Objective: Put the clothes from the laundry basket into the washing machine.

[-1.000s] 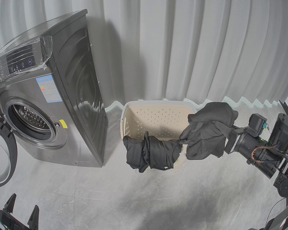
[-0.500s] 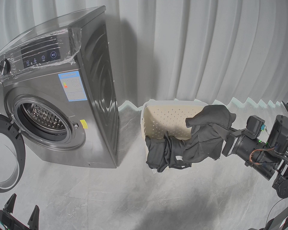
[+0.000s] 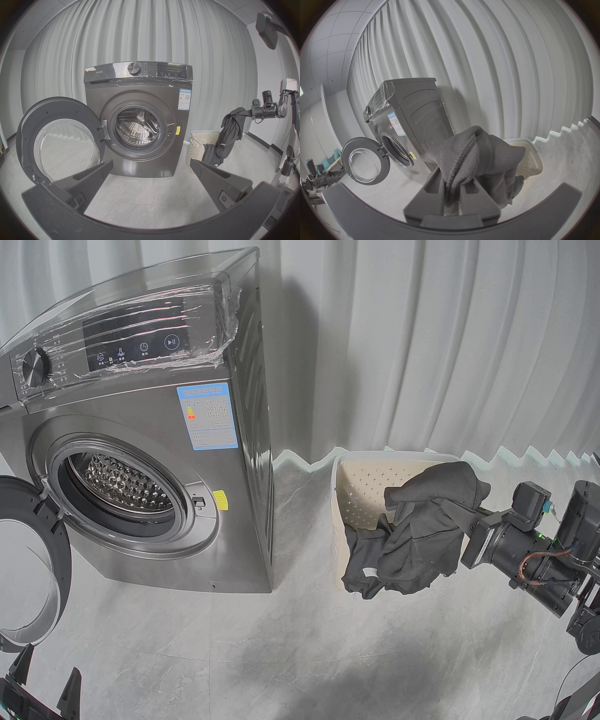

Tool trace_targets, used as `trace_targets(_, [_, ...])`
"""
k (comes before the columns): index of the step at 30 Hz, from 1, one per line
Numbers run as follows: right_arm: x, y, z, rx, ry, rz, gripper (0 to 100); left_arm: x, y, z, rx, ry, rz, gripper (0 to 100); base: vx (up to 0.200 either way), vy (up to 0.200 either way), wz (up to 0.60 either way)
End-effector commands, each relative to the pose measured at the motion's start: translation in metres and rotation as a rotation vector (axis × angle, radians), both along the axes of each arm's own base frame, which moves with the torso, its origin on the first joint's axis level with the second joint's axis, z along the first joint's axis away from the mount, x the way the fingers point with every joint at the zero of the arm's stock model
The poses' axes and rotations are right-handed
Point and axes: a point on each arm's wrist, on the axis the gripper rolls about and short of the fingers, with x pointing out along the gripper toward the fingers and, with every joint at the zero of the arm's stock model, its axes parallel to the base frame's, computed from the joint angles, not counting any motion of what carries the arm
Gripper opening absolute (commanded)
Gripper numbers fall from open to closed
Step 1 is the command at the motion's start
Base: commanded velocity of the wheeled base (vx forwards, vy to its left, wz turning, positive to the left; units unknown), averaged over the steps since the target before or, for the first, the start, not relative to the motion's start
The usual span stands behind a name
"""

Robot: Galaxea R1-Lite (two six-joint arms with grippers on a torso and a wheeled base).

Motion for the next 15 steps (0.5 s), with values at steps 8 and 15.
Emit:
trace_targets(8, [-0.0001,0.0004,-0.001,-0.002,0.003,0.002,0,-0.0002,0.0,-0.0043,-0.001,-0.002,0.0,100,-0.175,0.0,0.0])
trace_targets(15, [-0.0003,0.0002,-0.0025,-0.005,0.008,0.002,0,-0.0002,0.0,-0.0045,-0.001,-0.001,-0.001,100,0.0,0.0,0.0])
